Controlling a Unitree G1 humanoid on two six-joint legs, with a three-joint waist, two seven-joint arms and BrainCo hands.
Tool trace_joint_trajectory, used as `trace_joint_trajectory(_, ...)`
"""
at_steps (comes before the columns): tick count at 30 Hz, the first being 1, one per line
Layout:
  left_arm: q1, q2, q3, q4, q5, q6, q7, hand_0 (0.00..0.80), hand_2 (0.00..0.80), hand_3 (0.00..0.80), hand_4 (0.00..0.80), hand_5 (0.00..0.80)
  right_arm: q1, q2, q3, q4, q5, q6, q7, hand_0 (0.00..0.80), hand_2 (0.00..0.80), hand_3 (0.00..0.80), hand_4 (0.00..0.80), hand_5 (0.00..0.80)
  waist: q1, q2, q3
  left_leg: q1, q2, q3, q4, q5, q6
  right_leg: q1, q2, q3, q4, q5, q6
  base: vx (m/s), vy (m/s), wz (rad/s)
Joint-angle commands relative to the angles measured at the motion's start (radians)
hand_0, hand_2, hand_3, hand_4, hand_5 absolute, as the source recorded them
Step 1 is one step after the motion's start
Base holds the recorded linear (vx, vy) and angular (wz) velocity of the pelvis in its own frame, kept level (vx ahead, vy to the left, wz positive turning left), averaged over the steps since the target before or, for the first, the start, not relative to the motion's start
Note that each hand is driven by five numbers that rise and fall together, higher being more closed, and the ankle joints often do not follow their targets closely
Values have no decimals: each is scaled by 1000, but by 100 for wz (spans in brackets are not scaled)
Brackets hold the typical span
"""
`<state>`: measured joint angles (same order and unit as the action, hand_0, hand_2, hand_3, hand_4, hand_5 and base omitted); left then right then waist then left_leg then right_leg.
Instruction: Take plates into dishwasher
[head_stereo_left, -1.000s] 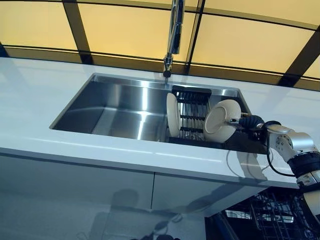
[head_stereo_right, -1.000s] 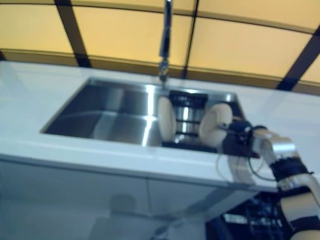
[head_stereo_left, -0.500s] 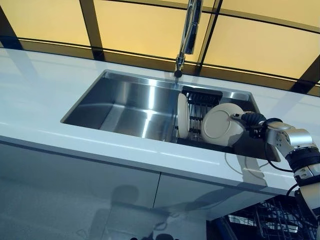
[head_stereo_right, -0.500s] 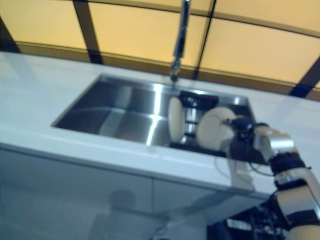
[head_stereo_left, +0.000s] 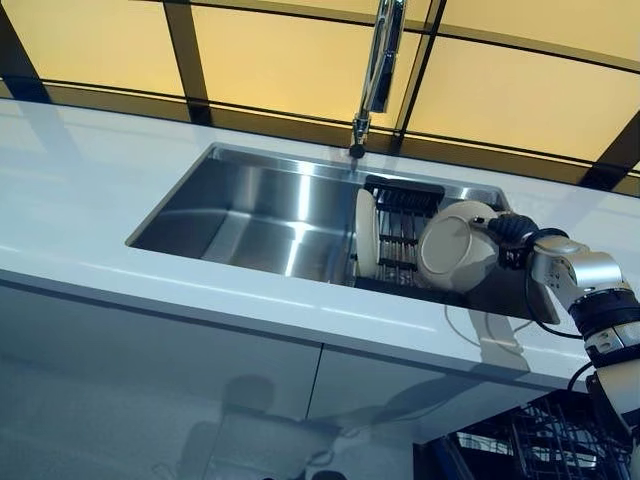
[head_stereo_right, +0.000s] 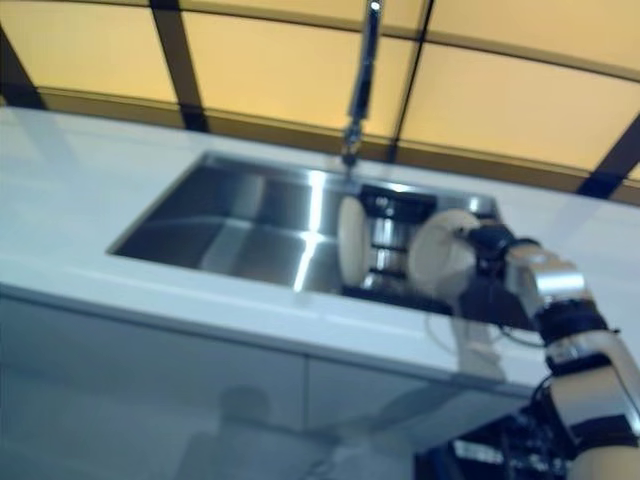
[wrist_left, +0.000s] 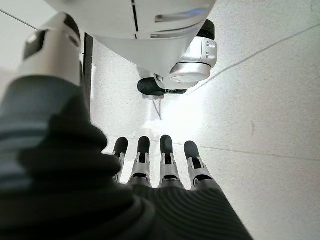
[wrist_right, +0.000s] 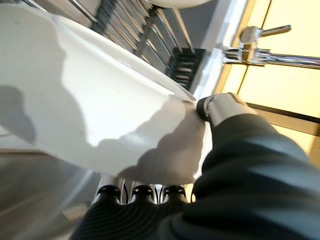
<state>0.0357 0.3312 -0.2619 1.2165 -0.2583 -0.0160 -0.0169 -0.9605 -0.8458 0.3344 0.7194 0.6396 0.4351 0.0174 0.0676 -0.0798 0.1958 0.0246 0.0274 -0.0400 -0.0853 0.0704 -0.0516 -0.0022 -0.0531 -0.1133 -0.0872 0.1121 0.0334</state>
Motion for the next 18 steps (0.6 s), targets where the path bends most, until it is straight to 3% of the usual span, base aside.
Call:
trace_joint_trajectory(1,-11,15,-44,34,-8,-7,15,0,0,0,0,0,-166,-98,83,-21,8,-86,-46,800,800,800,800,800,16,-38,-56,39,-20,37,-2,-68,11,22,-43,3,0,8,95,-6,30,-4)
trace_joint_trajectory(18,-33,14,-55,54,2,13,13,0,0,0,0,0,-394,-247,249,76,-66,-92,-36,800,800,800,800,800,-22,-80,-118,67,-29,70,-2,-77,26,27,-23,57,0,28,104,-27,39,-11)
